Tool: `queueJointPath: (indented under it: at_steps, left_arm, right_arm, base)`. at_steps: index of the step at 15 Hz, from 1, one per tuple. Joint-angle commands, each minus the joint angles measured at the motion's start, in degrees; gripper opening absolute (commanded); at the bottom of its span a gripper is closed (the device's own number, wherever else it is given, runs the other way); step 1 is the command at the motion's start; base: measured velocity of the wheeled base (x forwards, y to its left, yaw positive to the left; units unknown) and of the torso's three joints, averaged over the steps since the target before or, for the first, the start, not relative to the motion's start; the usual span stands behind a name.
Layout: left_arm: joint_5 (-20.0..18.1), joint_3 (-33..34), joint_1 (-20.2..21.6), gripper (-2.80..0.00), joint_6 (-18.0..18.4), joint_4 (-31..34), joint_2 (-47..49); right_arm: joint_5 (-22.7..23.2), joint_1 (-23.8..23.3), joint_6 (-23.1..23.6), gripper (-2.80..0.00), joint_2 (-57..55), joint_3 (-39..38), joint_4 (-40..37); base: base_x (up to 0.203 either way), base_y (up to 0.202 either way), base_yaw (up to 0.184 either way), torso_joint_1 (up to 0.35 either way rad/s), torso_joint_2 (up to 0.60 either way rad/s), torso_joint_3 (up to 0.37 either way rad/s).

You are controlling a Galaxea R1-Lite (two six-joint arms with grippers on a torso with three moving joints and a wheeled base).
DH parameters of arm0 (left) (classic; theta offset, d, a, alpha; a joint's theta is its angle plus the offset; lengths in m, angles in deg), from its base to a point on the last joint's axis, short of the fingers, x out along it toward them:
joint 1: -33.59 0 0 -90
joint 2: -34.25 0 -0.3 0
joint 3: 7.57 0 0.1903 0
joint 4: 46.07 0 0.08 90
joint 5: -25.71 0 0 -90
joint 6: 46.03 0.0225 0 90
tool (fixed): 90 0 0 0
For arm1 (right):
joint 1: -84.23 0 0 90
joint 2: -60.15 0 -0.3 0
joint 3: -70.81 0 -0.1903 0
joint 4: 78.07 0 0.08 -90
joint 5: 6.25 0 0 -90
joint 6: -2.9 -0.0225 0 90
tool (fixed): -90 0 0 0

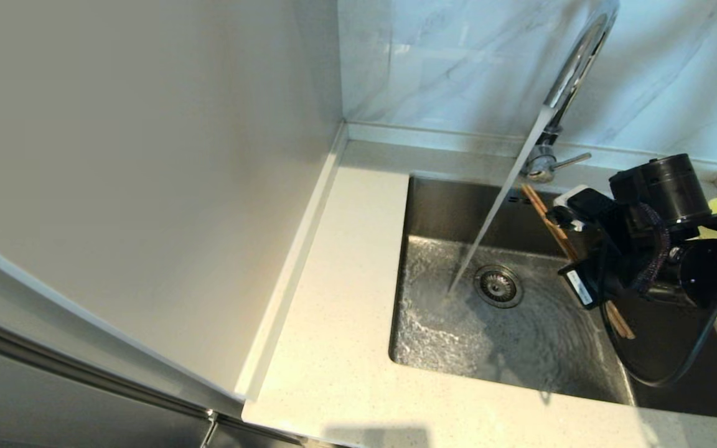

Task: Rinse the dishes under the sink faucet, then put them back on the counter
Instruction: Rinse the chopsticks

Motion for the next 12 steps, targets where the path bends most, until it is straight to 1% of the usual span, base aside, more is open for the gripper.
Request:
queueJointPath:
  at_steps: [1,2,12]
  left_arm:
    - [0.01,0.0,0.0,-2.8,0.0,0.0,0.0]
    - [0.01,0.0,0.0,-2.8,0.0,0.0,0.0]
    - [0.01,0.0,0.0,-2.8,0.0,0.0,0.0]
  right_arm:
    - [-4.47,-0.04,-1.57,-2.8,-1.7,0.88,-0.34]
    - [-5.53,-0.04,-2.25,-2.8,-2.22,1.22,-0.5]
    - [-5.88,6.06,-2.4,-2.8,-6.65,5.78,0.11]
  base:
    - [0.0,0.0,0.0,0.0,0.0,0.0]
    - [0.0,0.0,0.0,0.0,0.0,0.0]
    - [0.0,0.0,0.0,0.0,0.0,0.0]
